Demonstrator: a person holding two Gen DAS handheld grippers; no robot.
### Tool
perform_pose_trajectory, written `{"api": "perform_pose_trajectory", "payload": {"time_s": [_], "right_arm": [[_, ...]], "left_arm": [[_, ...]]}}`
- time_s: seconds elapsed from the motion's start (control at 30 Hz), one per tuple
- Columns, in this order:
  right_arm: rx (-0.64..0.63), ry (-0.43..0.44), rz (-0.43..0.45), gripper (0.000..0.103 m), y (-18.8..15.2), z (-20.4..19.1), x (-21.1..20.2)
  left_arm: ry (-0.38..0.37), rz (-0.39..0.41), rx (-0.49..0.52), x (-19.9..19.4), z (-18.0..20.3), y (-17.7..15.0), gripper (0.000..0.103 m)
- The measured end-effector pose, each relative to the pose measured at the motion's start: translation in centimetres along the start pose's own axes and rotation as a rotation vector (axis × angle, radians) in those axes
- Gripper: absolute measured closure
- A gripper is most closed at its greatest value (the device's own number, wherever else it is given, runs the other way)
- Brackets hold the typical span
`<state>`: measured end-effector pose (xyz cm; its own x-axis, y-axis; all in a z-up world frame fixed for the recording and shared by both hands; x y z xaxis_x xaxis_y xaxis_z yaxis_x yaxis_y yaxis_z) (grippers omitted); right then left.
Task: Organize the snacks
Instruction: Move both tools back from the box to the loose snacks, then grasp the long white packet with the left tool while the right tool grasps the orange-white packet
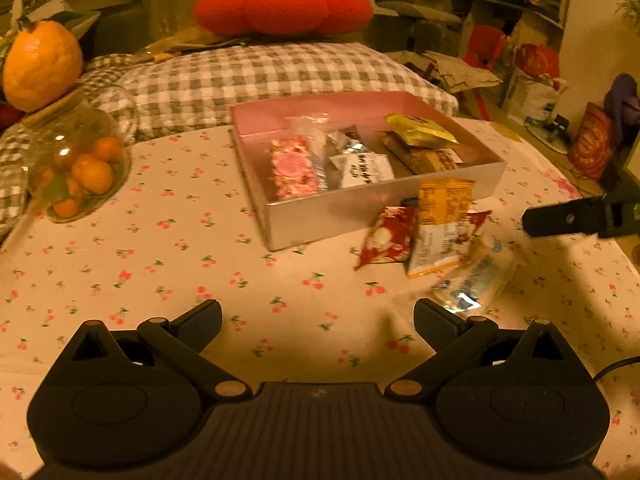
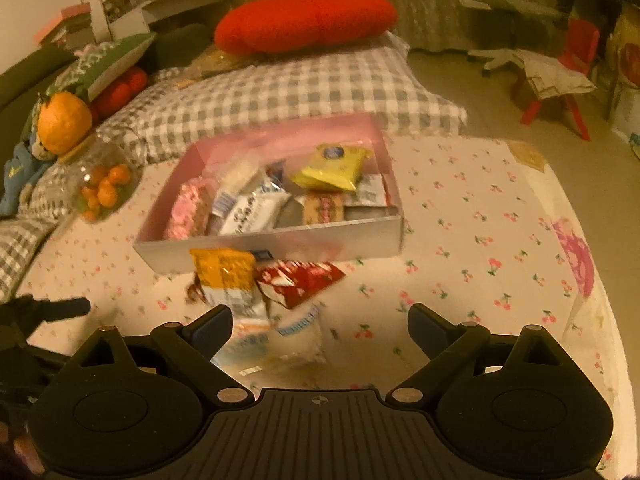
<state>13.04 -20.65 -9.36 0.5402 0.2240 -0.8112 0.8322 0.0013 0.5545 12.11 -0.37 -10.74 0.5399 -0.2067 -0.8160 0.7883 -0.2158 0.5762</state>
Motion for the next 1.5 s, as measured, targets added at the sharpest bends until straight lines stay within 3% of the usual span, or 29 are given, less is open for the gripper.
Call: {"api": "perform_pose_trajectory", "payload": {"time_s": [0.23, 0.5, 0.6, 0.73, 0.8, 0.97, 1.5], "right_arm": [[-0.036, -0.037, -0.017, 0.007, -1.0, 1.4, 0.7], [-0.011, -0.036, -0.027, 0.007, -0.9, 2.8, 0.9], [-0.011, -0.031, -0.03, 0.007, -0.9, 2.9, 1.0], [-0.016, -0.027, -0.032, 0.007, -0.9, 2.9, 1.1], [-0.021, -0.027, -0.03, 0.007, -0.8, 2.8, 1.2], [-0.039, -0.013, -0.028, 0.007, -0.6, 2.0, 1.6], [-0.128, 0.061, -0.013, 0.007, 0.3, -4.1, 3.0]], "left_arm": [[-0.107, 0.029, 0.089, 0.4, 3.6, 0.7, 0.008], [-0.237, 0.003, 0.2, 1.6, 8.0, 1.5, 0.044], [-0.264, -0.02, 0.232, 2.4, 9.3, 1.6, 0.052], [-0.227, -0.053, 0.247, 3.6, 9.7, 1.1, 0.054], [-0.211, -0.064, 0.242, 3.8, 9.5, 0.9, 0.063], [-0.207, -0.055, 0.224, 2.8, 8.4, 0.5, 0.072], [-0.162, -0.094, 0.171, -0.2, 2.9, -2.4, 0.081]]}}
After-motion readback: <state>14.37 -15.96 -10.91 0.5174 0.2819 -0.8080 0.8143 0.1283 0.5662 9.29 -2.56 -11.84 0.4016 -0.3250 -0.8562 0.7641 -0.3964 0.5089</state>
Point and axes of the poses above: each gripper's, at about its wrist camera, not at the fingertips, and x roughly the way its jaws point, z to its right, y to its top, the point moved 10 cm from there along x, roughly the way its jaws point, and after that the axes turned 8 degrees about -z, right-handed, at the moved point
